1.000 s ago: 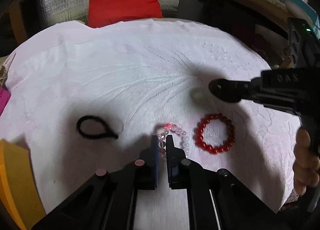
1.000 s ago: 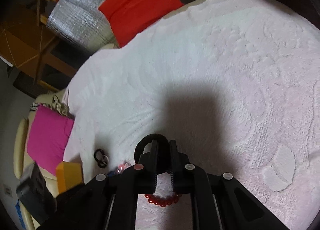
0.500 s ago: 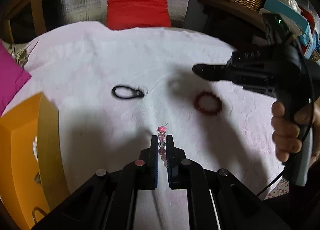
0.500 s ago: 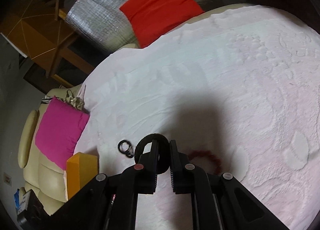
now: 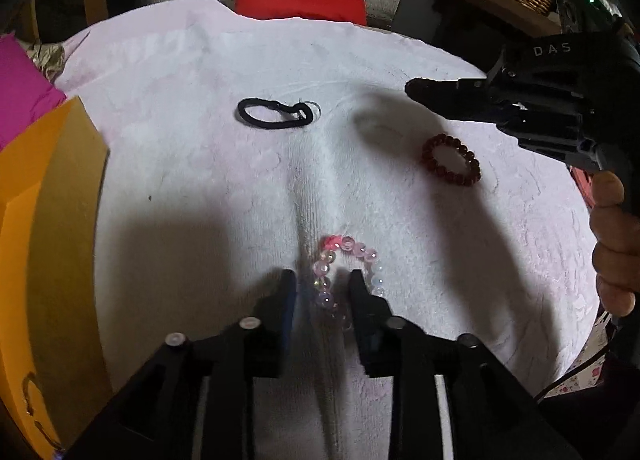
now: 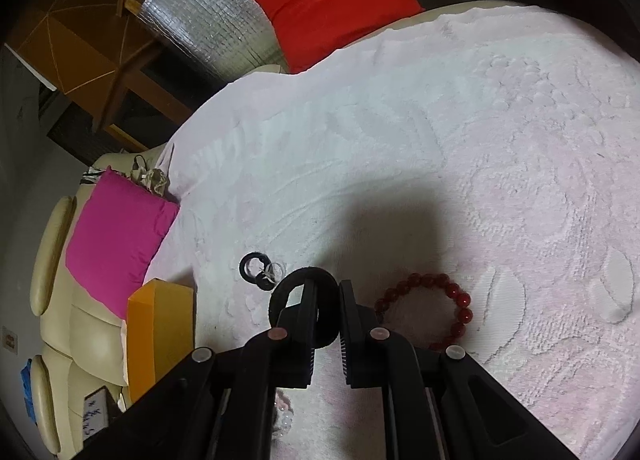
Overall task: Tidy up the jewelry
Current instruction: 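Lift the pink bracelet and the black hair tie off the table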
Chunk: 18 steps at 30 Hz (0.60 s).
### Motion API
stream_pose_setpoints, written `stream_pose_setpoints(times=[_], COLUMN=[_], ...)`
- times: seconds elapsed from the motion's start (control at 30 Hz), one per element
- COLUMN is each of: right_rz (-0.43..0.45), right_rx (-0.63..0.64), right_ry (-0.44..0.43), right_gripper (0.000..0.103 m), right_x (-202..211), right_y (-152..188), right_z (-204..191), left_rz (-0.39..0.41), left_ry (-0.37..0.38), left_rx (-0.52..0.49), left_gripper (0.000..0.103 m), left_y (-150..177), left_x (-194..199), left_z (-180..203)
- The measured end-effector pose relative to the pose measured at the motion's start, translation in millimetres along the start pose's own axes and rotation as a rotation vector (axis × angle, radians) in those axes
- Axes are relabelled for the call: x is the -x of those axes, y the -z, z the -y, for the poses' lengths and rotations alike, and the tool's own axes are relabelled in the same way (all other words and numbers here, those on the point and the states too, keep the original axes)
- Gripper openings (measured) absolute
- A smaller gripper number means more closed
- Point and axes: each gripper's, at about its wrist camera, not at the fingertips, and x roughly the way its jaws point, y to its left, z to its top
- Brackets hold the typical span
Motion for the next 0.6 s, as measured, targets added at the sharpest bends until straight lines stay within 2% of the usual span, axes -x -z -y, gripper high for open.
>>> stream_pose_setpoints(times=[0.17,0.23,0.27,0.4,0.6], right_rz=[-0.001,-0.001,-0.002,0.0,0.001], right_rx=[0.007,0.007,0.009,0.017,0.035], right_ry=[0.003,0.003,0.002,0.004,-0.003], right_gripper=[0.011,0.011,0.011,0.011,0.011], right_x=[-0.7,-0.4,-0.5,-1.1,-3.7], right_y=[0.4,0.8,0.6,0.4,3.5], right_z=[0.3,0.2,-0.5,-2.6,-10.5], left_rz=[0.007,0.013,0.013,0.031,0.107], left_ry=[0.0,0.004,0.009,0.015,0.019], left_rx=[-0.002,0.002,-0.001,0.009,0.009], left_gripper=[0.034,0.024,0.012,0.011,0.008], left_y=[0.7,0.5,-0.1,-1.2,-5.7], left_x=[-2.6,-2.4,-2.2,3.8,35.5], left_z=[1.7,-0.3,-0.6,-2.6,-4.1])
